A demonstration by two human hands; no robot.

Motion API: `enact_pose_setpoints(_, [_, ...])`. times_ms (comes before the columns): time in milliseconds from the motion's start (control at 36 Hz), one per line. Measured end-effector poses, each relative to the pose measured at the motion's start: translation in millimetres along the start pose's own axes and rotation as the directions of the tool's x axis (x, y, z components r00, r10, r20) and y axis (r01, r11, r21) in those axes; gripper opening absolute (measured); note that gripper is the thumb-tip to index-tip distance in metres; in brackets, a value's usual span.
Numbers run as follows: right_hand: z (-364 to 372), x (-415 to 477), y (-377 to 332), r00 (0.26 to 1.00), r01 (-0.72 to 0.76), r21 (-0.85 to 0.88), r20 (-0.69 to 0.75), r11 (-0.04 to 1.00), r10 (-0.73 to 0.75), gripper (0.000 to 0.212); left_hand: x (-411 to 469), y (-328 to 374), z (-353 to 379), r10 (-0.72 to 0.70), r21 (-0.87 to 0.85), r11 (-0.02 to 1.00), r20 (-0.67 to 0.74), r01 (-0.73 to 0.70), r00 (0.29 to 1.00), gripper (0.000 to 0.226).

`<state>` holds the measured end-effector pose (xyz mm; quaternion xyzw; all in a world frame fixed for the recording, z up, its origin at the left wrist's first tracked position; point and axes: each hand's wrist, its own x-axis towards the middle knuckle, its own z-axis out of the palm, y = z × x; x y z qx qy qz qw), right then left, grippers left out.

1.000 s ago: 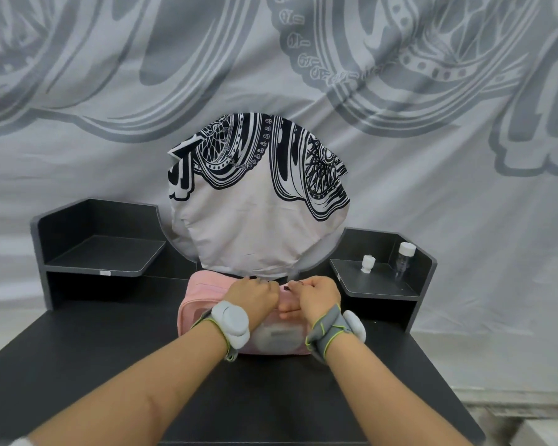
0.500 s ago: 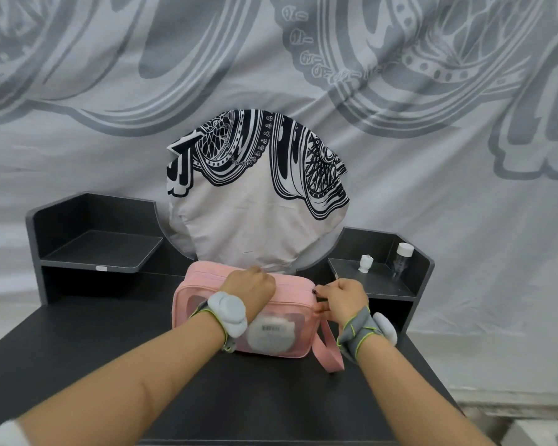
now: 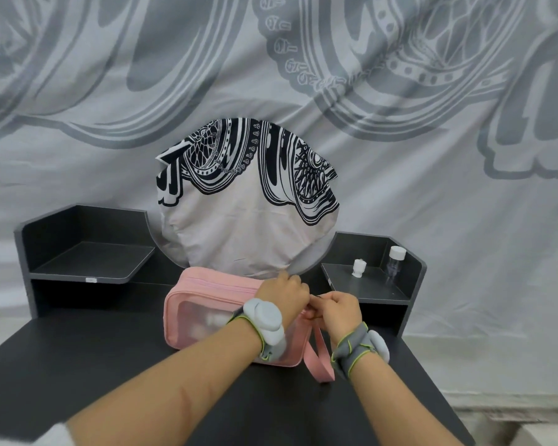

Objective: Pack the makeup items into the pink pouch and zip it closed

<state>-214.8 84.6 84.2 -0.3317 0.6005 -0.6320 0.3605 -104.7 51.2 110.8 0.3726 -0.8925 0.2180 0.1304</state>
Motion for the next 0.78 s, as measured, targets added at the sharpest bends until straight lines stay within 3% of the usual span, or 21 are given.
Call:
enact_pose_setpoints(111, [1, -1, -2, 0.977, -0.204, 0.262, 0.111, 0.943, 0.18, 0.016, -4, 0, 17, -0.089, 0.025, 0.995, -0.115, 0.092, 0.989, 0.032])
enact_pose_setpoints(306, [-9, -1, 7, 0.949, -0.305, 0.382, 0.046, 0.872, 0.312, 0.017, -13, -2, 15, -0.085, 0.033, 0.995, -0.158, 0.092, 0.984, 0.031])
enact_pose_setpoints(472, [-16, -1, 45, 0.901, -0.414, 0.324, 0.01, 0.851, 0.434, 0.019, -15, -1, 17, -0.074, 0.053, 0.995, -0.14, 0.082, 0.987, 0.02])
enact_pose_setpoints(528, [-16, -1, 49, 0.899, -0.42, 0.3, 0.01, 0.857, 0.437, 0.017, -13, 1, 21, -0.082, 0.036, 0.996, -0.113, 0.087, 0.99, 0.026])
enact_pose_setpoints(611, [-15, -1, 47, 0.9, -0.419, 0.245, -0.013, 0.874, 0.435, 0.019, -9, 3, 20, -0.095, 0.025, 0.995, -0.183, 0.101, 0.978, 0.02])
enact_pose_setpoints(639, [-14, 1, 48, 0.895, -0.433, 0.197, -0.02, 0.88, 0.445, 0.021, -12, 3, 9, -0.098, 0.002, 0.995, -0.119, 0.099, 0.988, 0.018])
enact_pose_setpoints(667, [-14, 2, 48, 0.905, -0.417, 0.16, -0.023, 0.895, 0.425, 0.026, -13, 2, 7, -0.075, -0.011, 0.997, -0.146, 0.074, 0.986, 0.023])
enact_pose_setpoints(722, [-14, 2, 50, 0.928, -0.37, 0.055, -0.033, 0.928, 0.372, 0.032, -9, -11, 17, -0.098, -0.059, 0.994, -0.054, 0.094, 0.994, 0.029])
enact_pose_setpoints(778, [-15, -1, 53, 0.961, -0.26, -0.065, -0.112, 0.963, 0.252, 0.033, -13, -27, 11, -0.187, -0.167, 0.967, 0.041, 0.191, 0.981, 0.024])
